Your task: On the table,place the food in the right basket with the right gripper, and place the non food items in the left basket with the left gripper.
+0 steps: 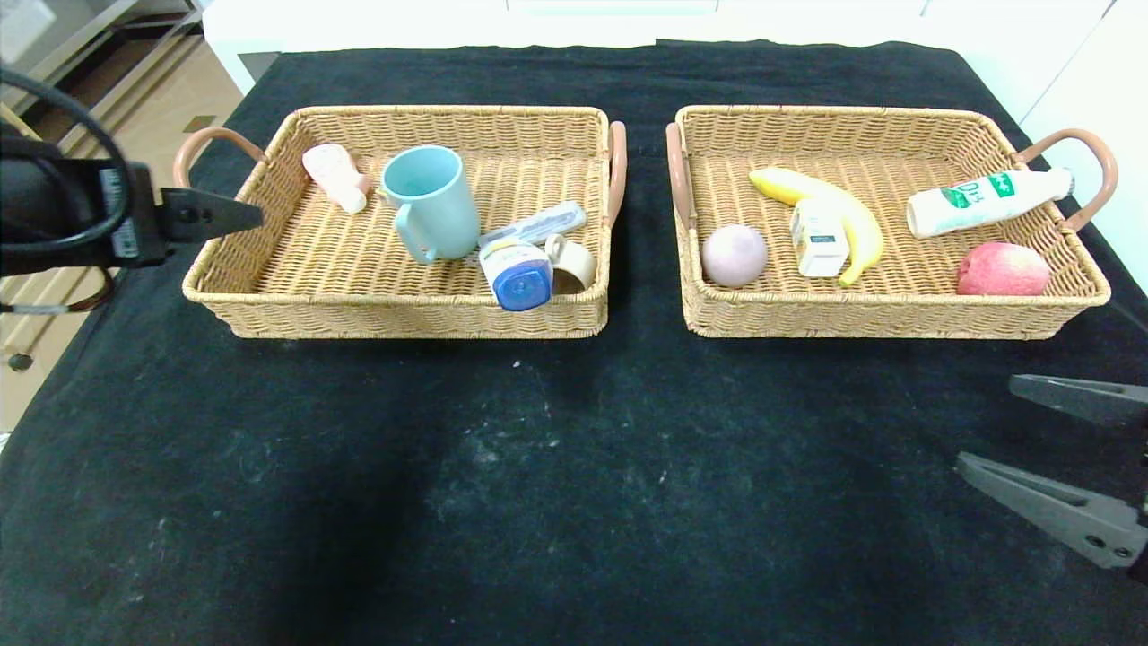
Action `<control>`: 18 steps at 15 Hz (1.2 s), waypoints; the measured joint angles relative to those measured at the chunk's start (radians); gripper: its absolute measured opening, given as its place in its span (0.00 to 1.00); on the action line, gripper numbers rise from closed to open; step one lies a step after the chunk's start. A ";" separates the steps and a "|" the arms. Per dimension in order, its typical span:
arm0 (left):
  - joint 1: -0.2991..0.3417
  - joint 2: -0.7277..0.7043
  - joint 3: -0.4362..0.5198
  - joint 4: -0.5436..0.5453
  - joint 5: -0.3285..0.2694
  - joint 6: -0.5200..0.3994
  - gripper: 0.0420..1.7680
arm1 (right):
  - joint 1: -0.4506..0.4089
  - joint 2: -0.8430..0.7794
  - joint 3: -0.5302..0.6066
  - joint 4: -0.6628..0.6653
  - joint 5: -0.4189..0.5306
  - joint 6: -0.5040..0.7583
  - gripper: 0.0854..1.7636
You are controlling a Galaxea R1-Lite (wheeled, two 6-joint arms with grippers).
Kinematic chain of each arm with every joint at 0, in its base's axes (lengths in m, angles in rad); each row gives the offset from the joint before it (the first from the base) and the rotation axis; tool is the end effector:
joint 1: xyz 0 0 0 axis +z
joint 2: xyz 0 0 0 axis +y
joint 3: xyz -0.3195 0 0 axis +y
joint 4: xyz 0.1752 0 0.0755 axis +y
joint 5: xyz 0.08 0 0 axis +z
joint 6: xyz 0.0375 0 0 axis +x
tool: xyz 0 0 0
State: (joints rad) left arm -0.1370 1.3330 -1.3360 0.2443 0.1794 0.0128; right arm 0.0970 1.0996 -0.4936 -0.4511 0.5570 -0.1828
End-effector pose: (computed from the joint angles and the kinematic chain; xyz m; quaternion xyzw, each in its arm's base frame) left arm 0.2121 -0.0225 0.3586 0.0253 0.1190 0.0203 0.9924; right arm 0.1498 0.0345 0.2297 -0.0686 0.0458 0.3258 0.9418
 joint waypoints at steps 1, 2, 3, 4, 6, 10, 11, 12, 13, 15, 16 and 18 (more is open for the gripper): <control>-0.010 -0.080 0.056 0.015 0.009 0.001 0.96 | -0.036 -0.062 -0.030 0.122 0.001 0.000 0.97; -0.020 -0.169 0.104 0.050 0.015 0.001 0.96 | -0.066 -0.130 -0.069 0.261 0.001 0.000 0.97; -0.026 -0.252 0.137 0.096 0.017 0.002 0.96 | -0.094 -0.201 -0.111 0.395 0.001 0.001 0.97; -0.027 -0.336 0.158 0.153 0.015 0.002 0.96 | -0.117 -0.280 -0.158 0.526 0.000 0.001 0.97; 0.003 -0.503 0.173 0.273 -0.016 0.007 0.96 | -0.146 -0.420 -0.231 0.720 -0.032 0.000 0.97; 0.119 -0.772 0.135 0.488 -0.145 0.033 0.96 | -0.145 -0.642 -0.254 0.896 -0.134 0.003 0.97; 0.134 -0.830 0.128 0.530 -0.175 0.037 0.96 | -0.132 -0.694 -0.237 0.916 -0.157 0.004 0.97; 0.142 -0.880 0.126 0.568 -0.205 0.038 0.96 | -0.120 -0.740 -0.216 0.931 -0.176 0.004 0.97; 0.147 -0.926 0.127 0.600 -0.236 0.039 0.96 | -0.110 -0.783 -0.195 0.939 -0.187 0.004 0.97; 0.151 -1.017 0.150 0.641 -0.288 0.042 0.97 | -0.101 -0.865 -0.150 0.965 -0.197 0.006 0.97; 0.151 -1.059 0.176 0.651 -0.303 0.053 0.97 | -0.100 -0.900 -0.130 0.970 -0.200 0.011 0.97; 0.149 -1.148 0.258 0.650 -0.314 0.092 0.97 | -0.099 -0.964 -0.095 0.970 -0.201 0.057 0.97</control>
State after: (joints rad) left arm 0.0123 0.1847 -1.0777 0.8947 -0.1351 0.1047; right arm -0.0019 0.1355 -0.5887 0.5194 0.3555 -0.1260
